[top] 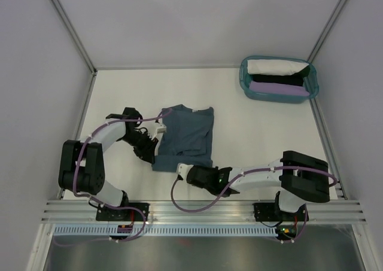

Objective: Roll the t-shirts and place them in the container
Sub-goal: Roll the tshirt

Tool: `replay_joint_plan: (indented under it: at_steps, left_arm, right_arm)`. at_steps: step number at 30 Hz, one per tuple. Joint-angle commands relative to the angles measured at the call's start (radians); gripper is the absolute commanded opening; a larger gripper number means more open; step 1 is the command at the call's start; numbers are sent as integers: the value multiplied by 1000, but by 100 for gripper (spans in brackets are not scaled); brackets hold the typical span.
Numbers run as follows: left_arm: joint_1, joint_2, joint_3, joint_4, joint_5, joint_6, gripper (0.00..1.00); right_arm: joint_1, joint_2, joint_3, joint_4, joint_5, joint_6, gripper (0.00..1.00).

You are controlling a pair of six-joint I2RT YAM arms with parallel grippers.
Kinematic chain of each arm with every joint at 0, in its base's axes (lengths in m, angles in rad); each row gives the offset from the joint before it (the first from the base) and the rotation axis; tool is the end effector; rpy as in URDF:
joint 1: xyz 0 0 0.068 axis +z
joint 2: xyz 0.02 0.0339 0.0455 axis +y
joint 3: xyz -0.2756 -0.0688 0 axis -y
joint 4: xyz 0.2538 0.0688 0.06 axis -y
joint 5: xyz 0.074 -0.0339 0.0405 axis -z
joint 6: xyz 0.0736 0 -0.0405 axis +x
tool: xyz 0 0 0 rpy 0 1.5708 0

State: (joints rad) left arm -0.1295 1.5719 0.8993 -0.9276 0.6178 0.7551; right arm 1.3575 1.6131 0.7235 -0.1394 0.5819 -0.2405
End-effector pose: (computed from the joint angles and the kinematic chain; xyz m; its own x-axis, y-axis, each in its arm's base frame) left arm 0.2447 -0.0749 0.1440 -0.6612 0.6495 -0.3754 0.7437 0.5018 -0.4418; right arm 0.1047 0.2924 0.1134 0.0040 -0.9214 -0.3887 -0.7779 0.2413 -0.5802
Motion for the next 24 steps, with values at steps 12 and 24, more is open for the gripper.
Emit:
replay_joint_plan:
  at_steps: [12, 24]
  left_arm:
    - [-58, -423, 46, 55, -41, 38, 59]
    - [-292, -467, -187, 303, -335, 178, 77]
  right_arm:
    - [-363, -114, 120, -163, -893, 56, 0]
    - [-618, -56, 90, -86, -1234, 102, 0]
